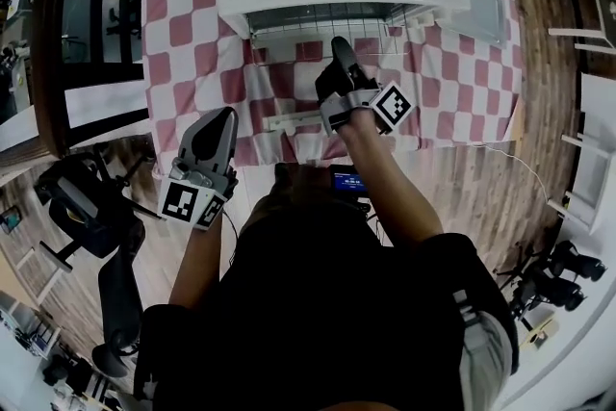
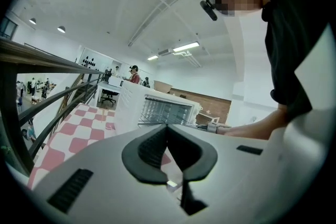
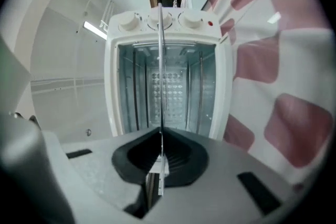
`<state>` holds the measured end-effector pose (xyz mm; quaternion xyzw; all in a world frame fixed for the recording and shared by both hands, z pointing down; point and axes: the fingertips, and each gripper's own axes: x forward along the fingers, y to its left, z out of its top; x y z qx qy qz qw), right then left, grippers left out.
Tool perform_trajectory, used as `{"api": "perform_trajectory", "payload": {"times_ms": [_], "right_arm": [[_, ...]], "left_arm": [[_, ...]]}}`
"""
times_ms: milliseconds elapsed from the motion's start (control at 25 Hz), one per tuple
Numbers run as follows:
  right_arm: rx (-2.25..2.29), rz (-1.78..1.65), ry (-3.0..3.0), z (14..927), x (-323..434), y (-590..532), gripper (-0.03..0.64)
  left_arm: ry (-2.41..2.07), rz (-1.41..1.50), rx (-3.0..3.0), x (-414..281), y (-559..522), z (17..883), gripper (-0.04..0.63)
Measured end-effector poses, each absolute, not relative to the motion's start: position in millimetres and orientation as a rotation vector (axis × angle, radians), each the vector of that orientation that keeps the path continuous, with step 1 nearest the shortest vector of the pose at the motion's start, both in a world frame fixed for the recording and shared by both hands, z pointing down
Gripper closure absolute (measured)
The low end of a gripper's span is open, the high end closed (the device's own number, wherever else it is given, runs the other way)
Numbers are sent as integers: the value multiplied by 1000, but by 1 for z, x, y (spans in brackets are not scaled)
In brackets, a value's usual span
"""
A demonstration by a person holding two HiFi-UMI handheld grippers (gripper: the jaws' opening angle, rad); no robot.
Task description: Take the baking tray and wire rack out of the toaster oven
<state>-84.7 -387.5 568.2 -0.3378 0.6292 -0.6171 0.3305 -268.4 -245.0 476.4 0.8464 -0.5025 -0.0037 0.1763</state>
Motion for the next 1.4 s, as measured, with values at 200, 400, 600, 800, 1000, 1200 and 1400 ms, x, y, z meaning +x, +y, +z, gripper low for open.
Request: {"api": "perform_trajectory", "payload": {"times_ms": [200,400,600,800,1000,1200,1400], "right_arm": [[-894,-1624,1609,563,-70,-320,611],[-883,-1628,1607,551,-60,-251,611],[-858,-1601,1622,530,-45,-189,611],[-849,-1549,1639,507,-15,-131,611],[-878,-1480,1645,487,27,-86,611],[-924,-1400,1625,473,76,-59,611],[-969,-1335,1551,472,129,-48,609]], "left_arm": [[-1388,-11,2414,-260,-194,472,606],[-1372,-33,2444,-251,-138,459,606],[-1364,-61,2501,-242,-95,438,606],[-1369,-105,2568,-228,-61,413,606],[-1360,-149,2616,-211,-38,398,606],[-1339,-162,2634,-186,-33,394,606],[-1271,-151,2690,-145,-40,386,606]]}}
